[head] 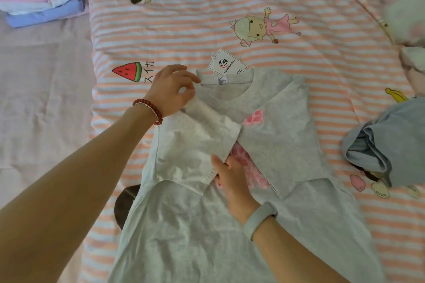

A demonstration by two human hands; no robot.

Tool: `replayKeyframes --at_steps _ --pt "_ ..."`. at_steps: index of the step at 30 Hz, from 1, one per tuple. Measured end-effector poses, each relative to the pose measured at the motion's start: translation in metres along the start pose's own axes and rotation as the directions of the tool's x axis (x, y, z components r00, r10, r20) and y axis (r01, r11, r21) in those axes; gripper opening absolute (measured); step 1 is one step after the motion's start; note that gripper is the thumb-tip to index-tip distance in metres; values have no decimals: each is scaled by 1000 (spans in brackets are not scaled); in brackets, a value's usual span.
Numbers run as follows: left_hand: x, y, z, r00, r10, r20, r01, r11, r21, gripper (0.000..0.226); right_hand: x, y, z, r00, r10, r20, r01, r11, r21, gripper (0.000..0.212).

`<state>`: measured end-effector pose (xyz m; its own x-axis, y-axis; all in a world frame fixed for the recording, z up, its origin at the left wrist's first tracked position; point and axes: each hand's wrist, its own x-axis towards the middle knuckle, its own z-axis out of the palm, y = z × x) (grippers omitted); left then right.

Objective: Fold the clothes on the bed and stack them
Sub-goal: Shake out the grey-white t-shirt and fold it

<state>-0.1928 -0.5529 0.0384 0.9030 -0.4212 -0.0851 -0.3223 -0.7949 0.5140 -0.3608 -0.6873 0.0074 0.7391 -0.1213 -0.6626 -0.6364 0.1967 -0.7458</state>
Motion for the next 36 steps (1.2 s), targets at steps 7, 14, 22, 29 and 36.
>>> replayKeyframes --at_steps 7,14,22,29,36 --pt "11 3 3 997 24 70 -30 996 81 36 -12 15 3 858 -460 -229 380 868 -318 15" --pt "4 -3 24 989 -46 -141 103 898 427 32 -9 21 -15 896 -420 -146 244 738 -629 47" --pt "-84 13 74 1000 18 -9 -14 930 368 53 -13 9 -42 740 -661 124 277 133 -952 46" --pt "-47 -1 78 980 -200 20 174 896 408 44 49 -24 -56 868 -352 350 239 -321 -916 57" --pt "-2 -23 46 973 -211 -91 229 913 338 24 86 -64 -70 733 -487 475 464 -153 -872 36"
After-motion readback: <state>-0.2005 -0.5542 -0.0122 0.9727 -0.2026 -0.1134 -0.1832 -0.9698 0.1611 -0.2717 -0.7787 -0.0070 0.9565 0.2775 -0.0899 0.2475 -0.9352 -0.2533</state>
